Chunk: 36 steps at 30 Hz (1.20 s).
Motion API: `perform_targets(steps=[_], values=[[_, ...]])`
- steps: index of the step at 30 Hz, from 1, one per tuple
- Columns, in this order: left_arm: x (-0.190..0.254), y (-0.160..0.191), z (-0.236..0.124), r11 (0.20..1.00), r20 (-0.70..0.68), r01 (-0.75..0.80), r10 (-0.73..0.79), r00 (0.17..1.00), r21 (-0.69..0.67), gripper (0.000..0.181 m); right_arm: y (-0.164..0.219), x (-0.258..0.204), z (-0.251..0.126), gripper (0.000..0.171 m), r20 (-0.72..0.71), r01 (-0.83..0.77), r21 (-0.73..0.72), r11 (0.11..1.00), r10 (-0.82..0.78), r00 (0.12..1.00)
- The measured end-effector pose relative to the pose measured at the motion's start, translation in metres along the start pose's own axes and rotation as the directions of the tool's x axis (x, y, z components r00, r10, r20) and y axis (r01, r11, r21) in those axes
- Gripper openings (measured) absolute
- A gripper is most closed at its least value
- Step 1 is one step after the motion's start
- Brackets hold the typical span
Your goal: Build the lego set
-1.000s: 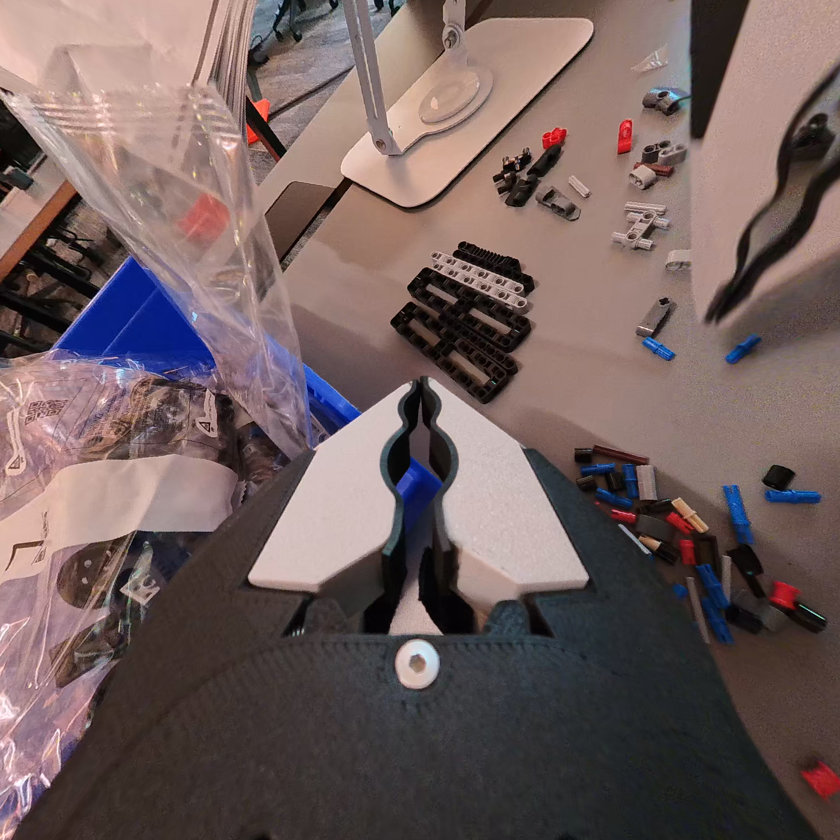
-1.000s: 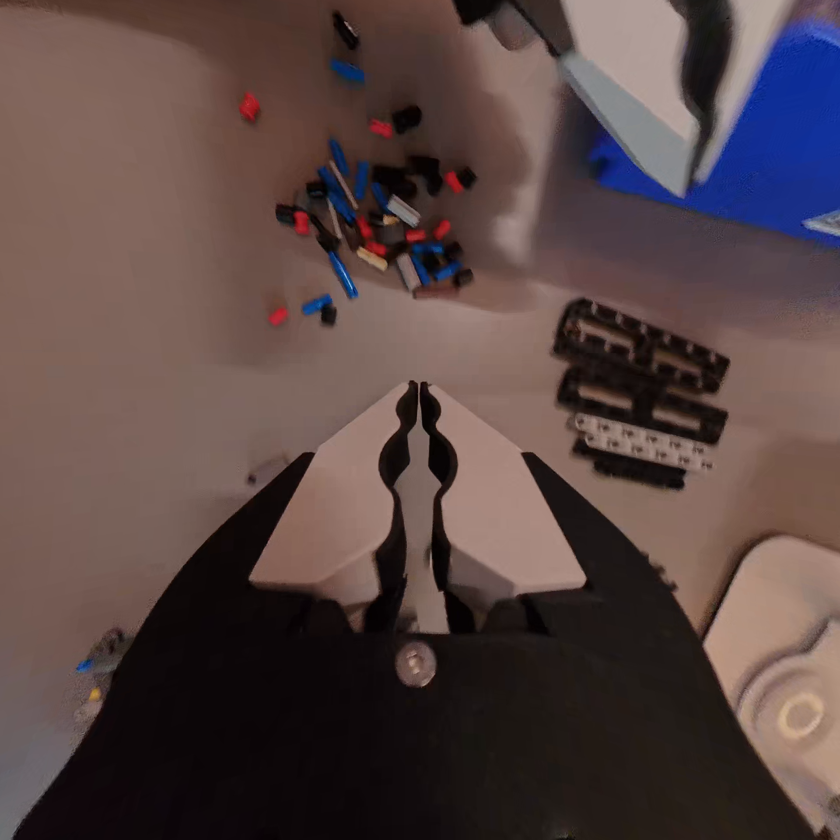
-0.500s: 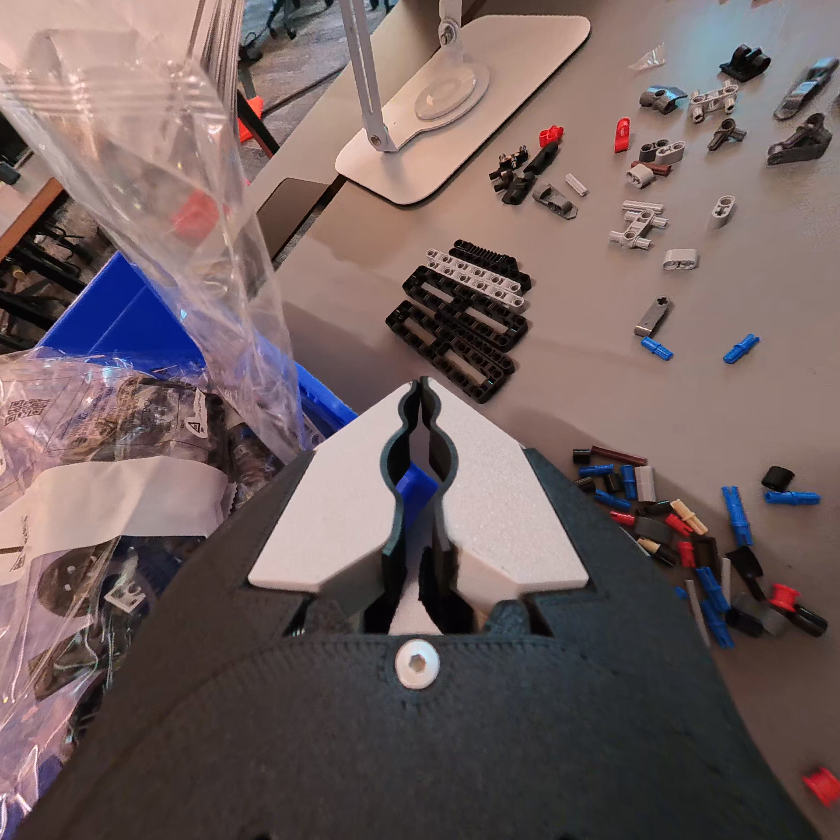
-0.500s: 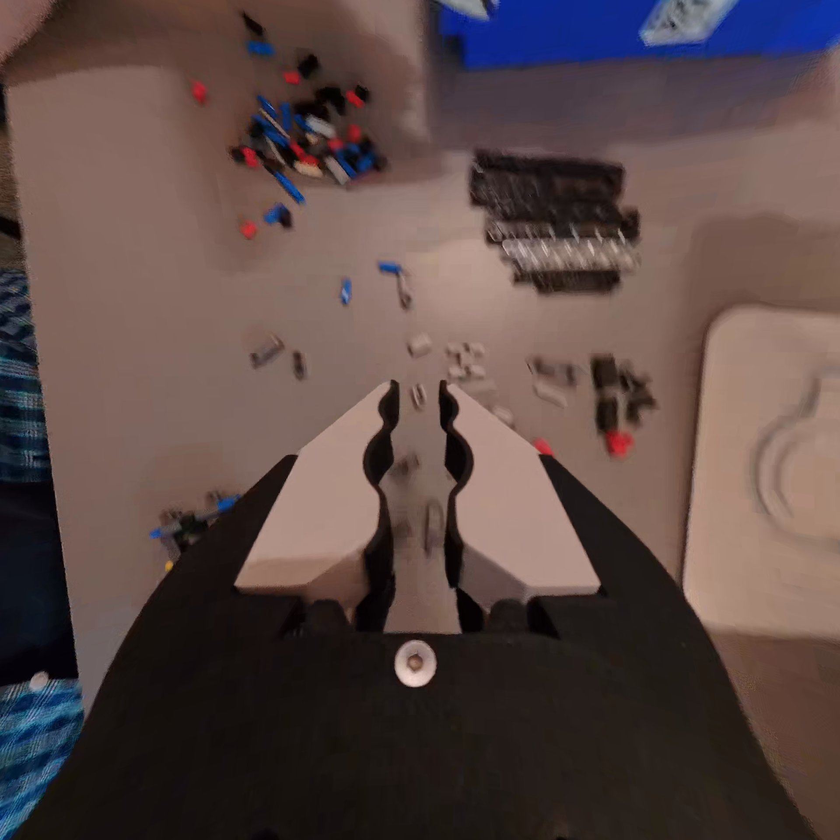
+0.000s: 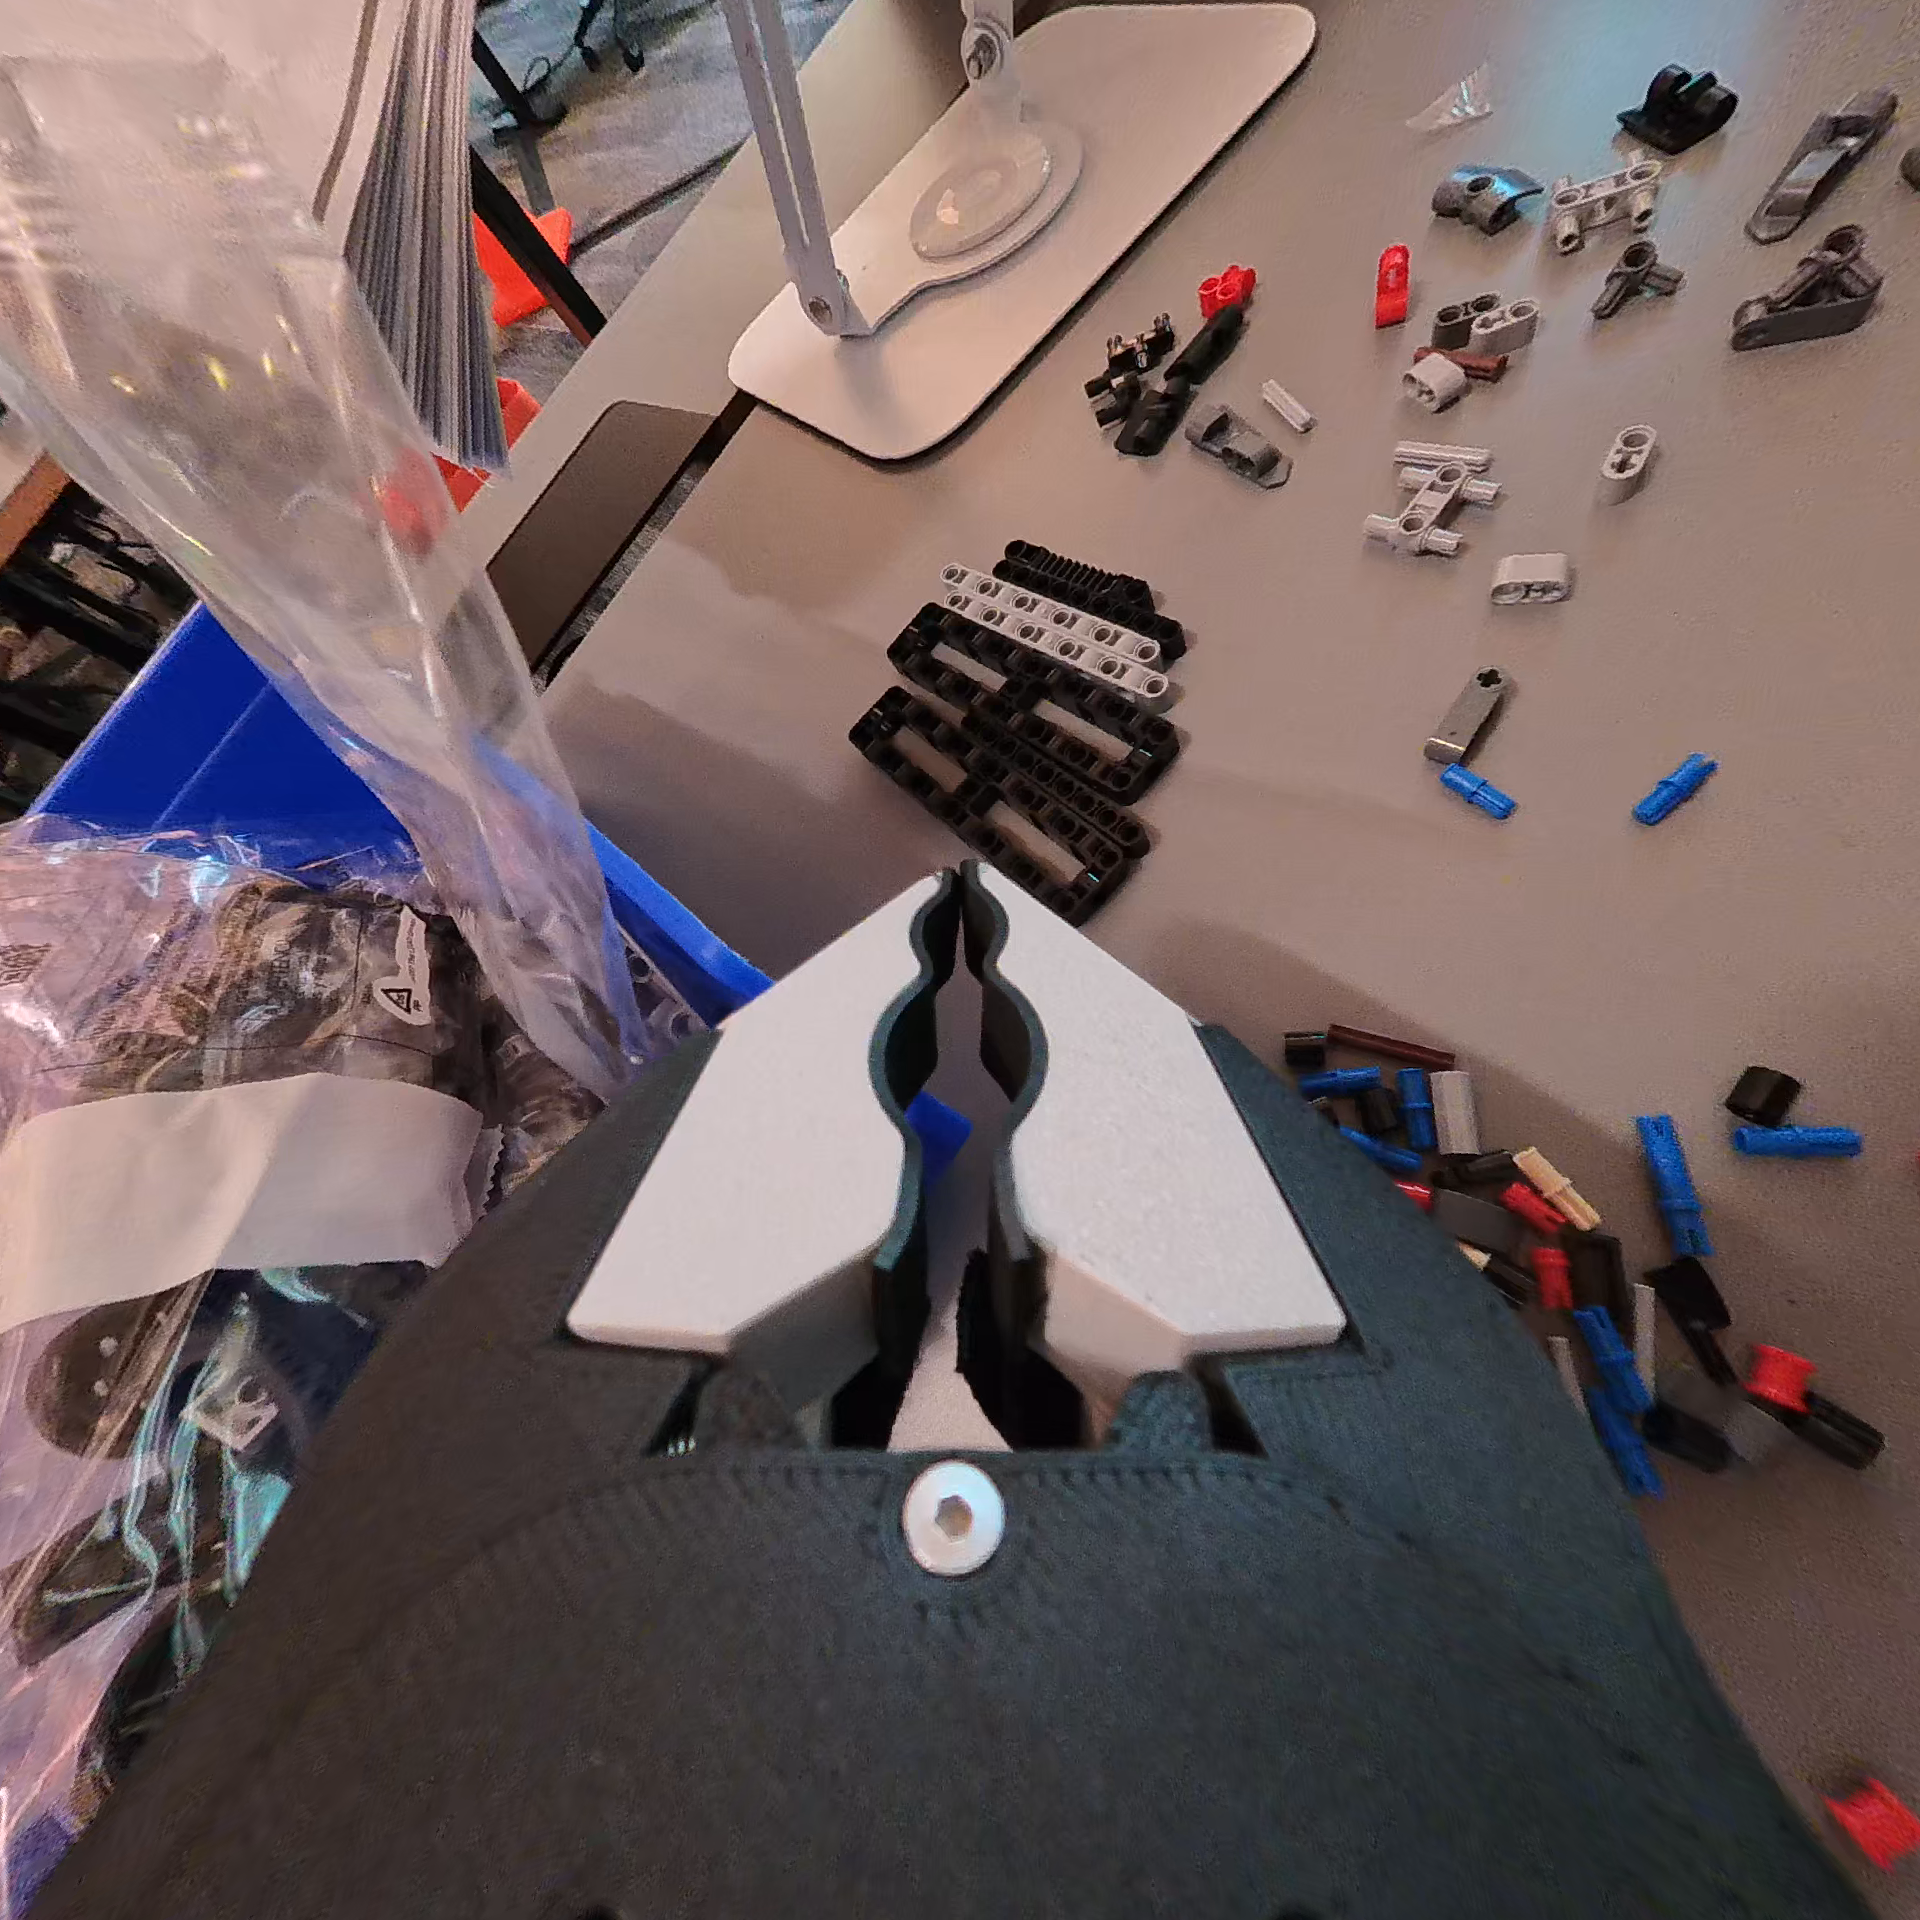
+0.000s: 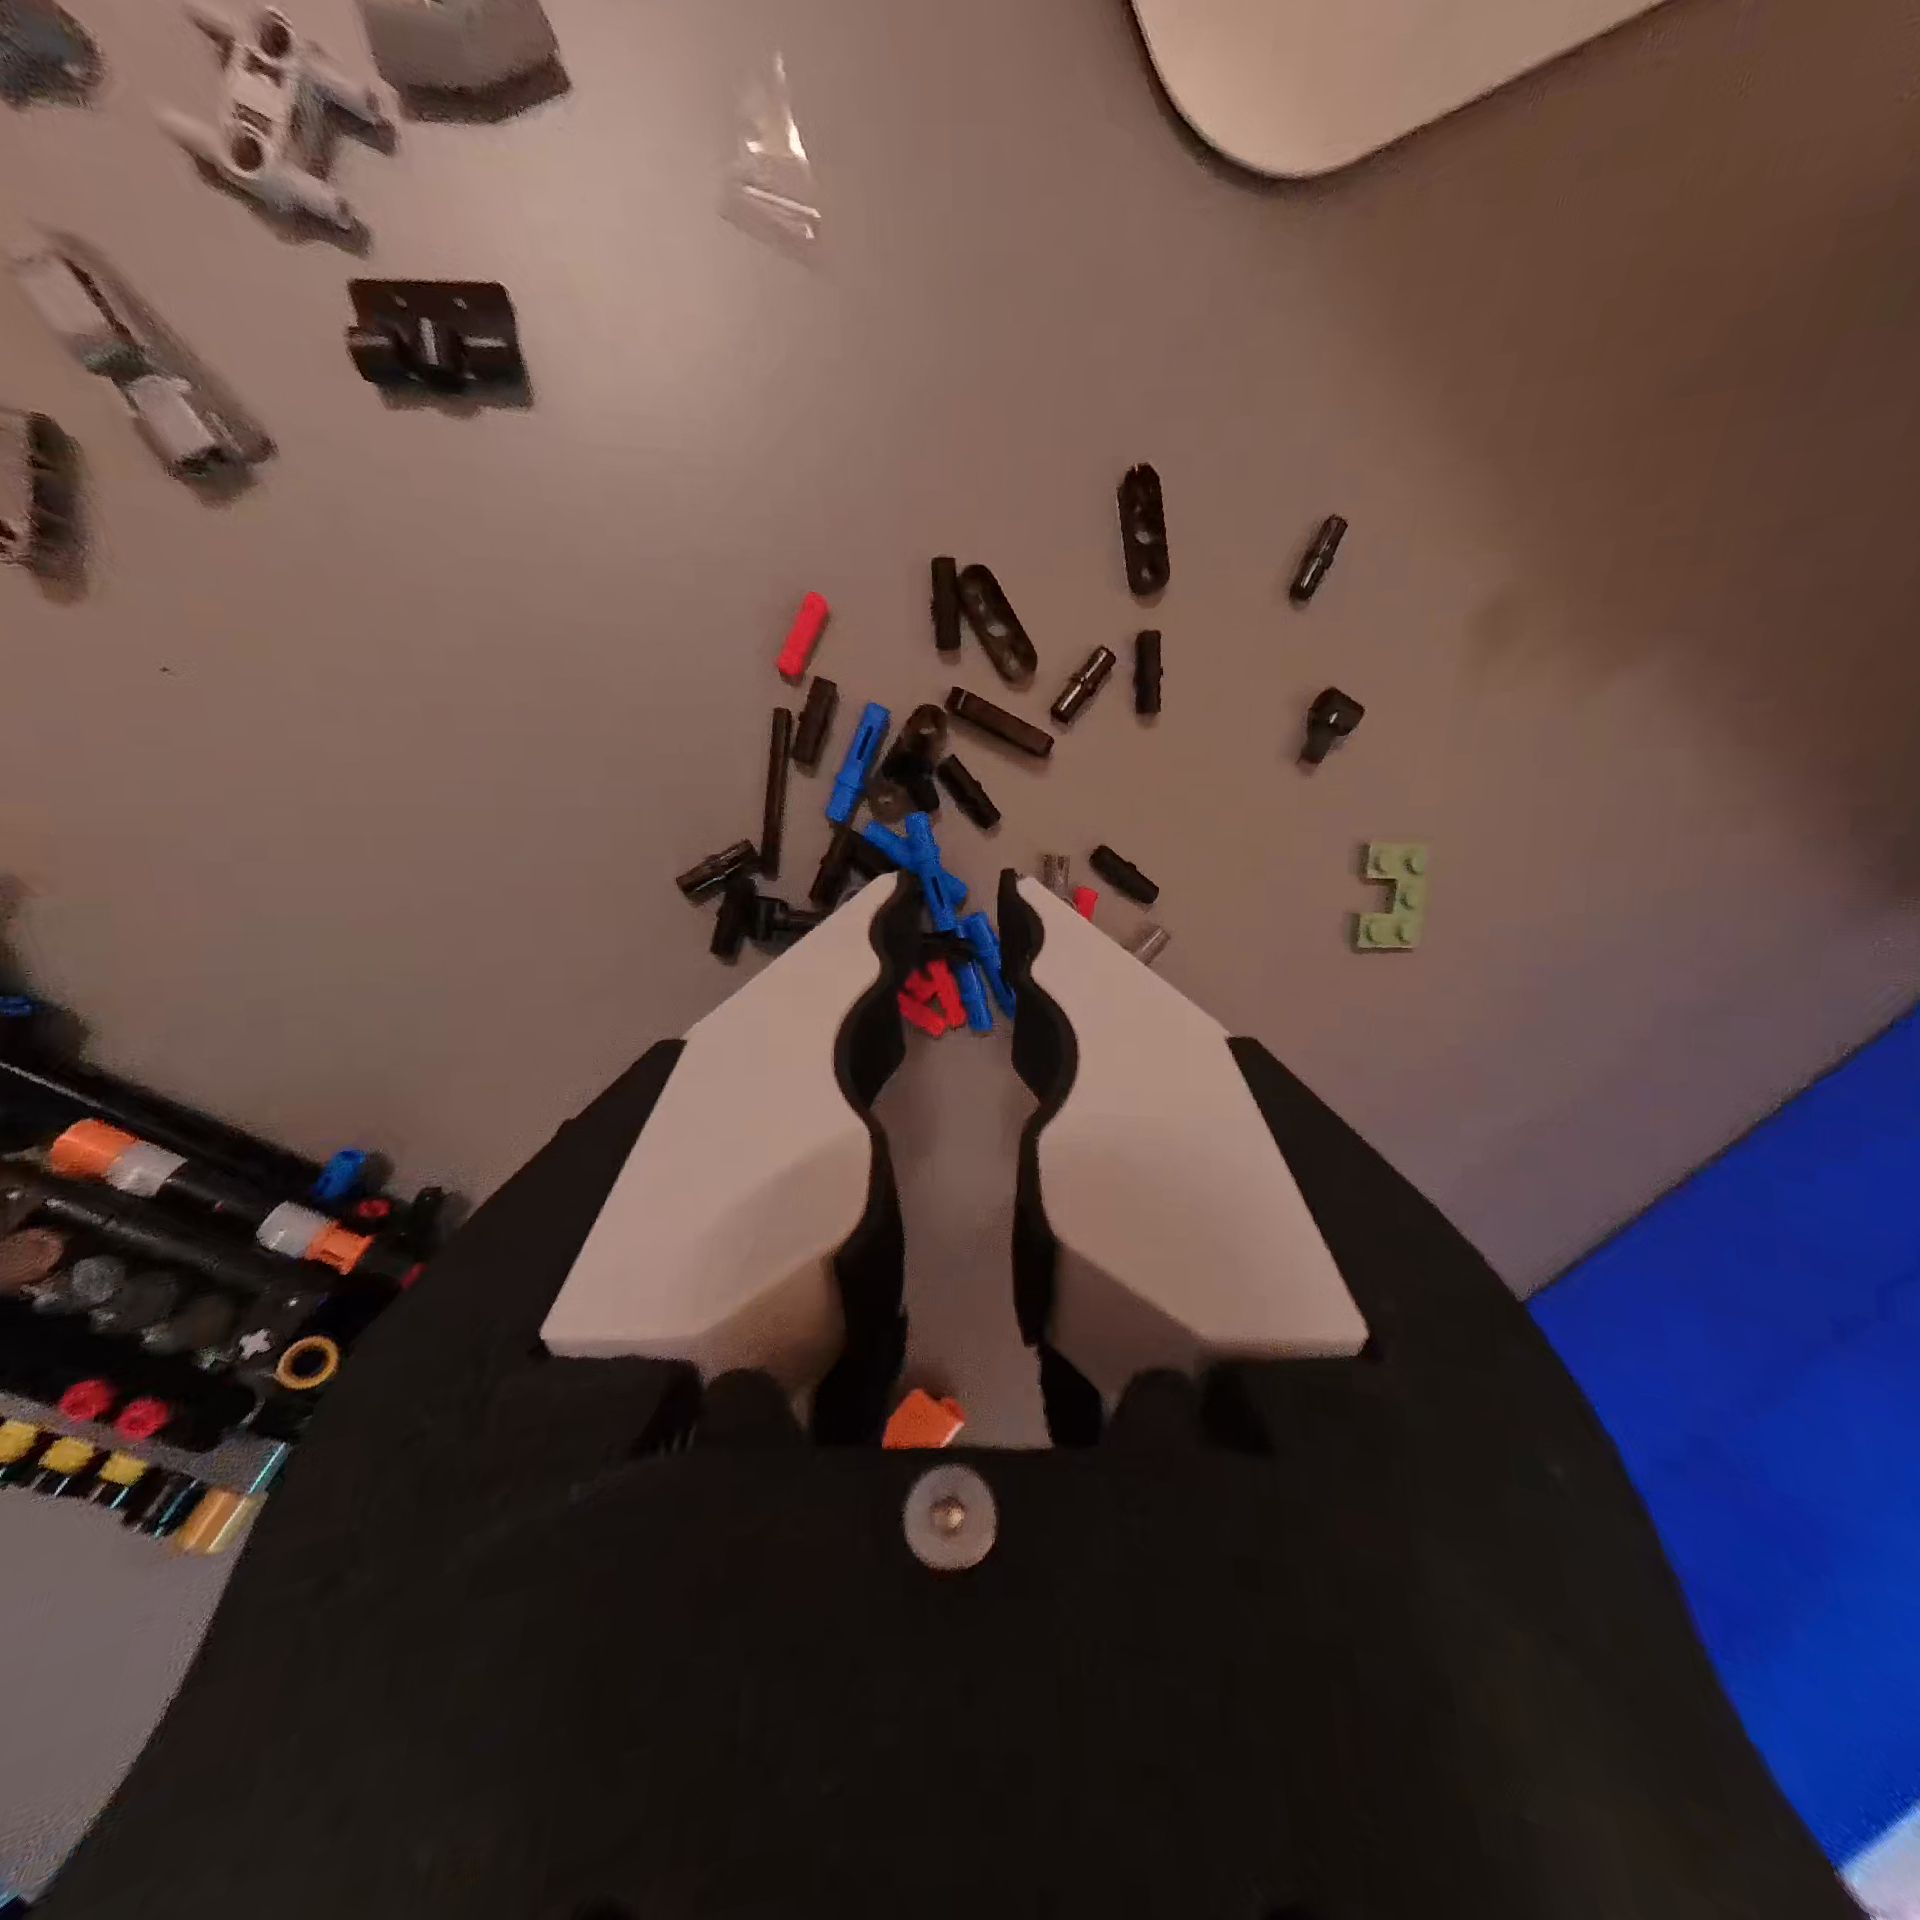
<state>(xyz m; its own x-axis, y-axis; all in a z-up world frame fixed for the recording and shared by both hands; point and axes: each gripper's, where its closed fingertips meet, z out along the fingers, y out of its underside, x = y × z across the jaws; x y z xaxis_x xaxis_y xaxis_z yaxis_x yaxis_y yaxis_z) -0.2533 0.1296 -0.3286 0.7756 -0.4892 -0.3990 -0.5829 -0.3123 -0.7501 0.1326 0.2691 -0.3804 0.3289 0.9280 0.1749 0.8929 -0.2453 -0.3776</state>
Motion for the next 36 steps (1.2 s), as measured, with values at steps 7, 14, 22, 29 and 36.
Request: perform_targets(steps=[7,14,22,29,36], values=[[0.001,0.002,0.002,1.000,-0.007,-0.003,0.003,1.000,-0.007,0.000,0.002,-0.002,0.014,0.001,0.053,-0.007,0.002,1.000,0.007,0.999],[0.001,0.000,0.000,1.000,-0.009,0.001,-0.001,1.000,0.010,0.000,-0.008,-0.002,-0.001,0.001,0.081,-0.020,0.062,0.998,0.015,0.997],[0.047,-0.082,-0.009,0.972,-0.088,-0.031,0.053,0.995,0.234,0.011,-0.042,-0.041,-0.042,0.001,0.175,0.009,0.269,0.963,-0.058,0.983],[0.149,-0.181,0.017,0.905,-0.118,-0.249,0.305,0.945,0.344,0.024,-0.078,-0.104,-0.080,0.001,0.127,0.245,0.448,0.860,-0.332,0.935],[0.185,-0.195,0.045,0.901,-0.149,-0.293,0.353,0.924,0.319,0.022,-0.086,-0.144,-0.084,0.001,0.026,0.434,0.494,0.754,-0.511,0.859]])
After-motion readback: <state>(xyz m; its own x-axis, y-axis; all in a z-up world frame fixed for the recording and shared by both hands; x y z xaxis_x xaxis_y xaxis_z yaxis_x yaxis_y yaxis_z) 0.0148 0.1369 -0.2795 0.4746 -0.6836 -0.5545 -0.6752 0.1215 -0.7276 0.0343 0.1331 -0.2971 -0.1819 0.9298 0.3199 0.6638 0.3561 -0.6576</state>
